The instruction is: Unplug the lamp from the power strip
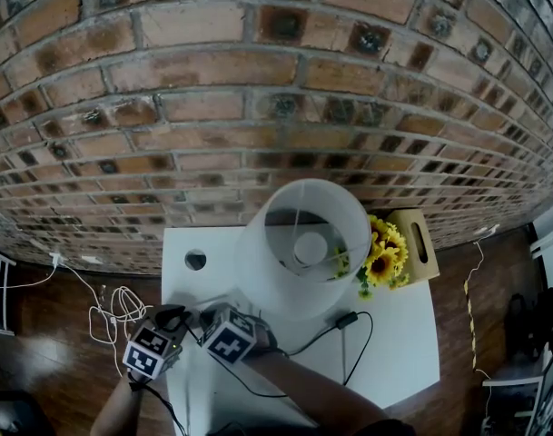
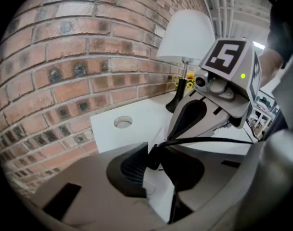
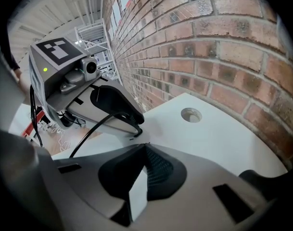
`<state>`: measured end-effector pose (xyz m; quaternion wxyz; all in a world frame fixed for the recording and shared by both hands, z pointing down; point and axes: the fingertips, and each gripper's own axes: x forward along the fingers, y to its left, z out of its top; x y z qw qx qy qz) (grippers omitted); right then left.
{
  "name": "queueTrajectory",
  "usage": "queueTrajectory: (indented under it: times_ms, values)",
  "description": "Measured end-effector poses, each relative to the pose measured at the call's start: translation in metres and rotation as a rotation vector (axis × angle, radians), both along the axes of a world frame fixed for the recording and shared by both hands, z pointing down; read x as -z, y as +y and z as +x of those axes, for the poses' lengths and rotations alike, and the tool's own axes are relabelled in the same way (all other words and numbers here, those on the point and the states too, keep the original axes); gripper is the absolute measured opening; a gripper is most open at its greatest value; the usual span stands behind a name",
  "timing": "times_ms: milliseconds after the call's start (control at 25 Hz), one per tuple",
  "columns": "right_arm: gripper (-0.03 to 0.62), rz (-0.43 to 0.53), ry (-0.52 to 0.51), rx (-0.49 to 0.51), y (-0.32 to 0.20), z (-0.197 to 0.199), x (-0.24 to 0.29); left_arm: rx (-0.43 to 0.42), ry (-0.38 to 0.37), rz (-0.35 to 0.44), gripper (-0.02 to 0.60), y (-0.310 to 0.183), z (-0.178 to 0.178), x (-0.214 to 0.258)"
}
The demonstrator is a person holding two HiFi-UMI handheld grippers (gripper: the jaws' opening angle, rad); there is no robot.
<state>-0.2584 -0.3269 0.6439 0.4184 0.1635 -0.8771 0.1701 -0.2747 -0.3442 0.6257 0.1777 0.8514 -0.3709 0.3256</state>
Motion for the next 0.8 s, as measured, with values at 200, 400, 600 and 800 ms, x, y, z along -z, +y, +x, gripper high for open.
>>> queueTrajectory:
  times_ms: [200, 400, 600, 800]
  values:
    - [0.003, -0.009, 0.002, 0.002, -0.001, 0.0, 0.0, -0.047, -0.006, -0.008, 0.094, 0.0, 0.004, 0.0]
    - [0.003, -0.028, -0.02, 0.001, -0.001, -0.002, 0.0, 0.03, 0.118, 0.139, 0.086, -0.036, -0.005, 0.066]
    - [0.003, -0.028, -0.014, -0.009, 0.001, -0.001, 0.0, -0.051, 0.034, 0.161, 0.086, -0.034, -0.002, 0.074]
    - [0.003, -0.025, -0.02, -0.01, 0.0, -0.001, 0.0, 0.0, 0.058, 0.132, 0.087, -0.027, -0.009, 0.062]
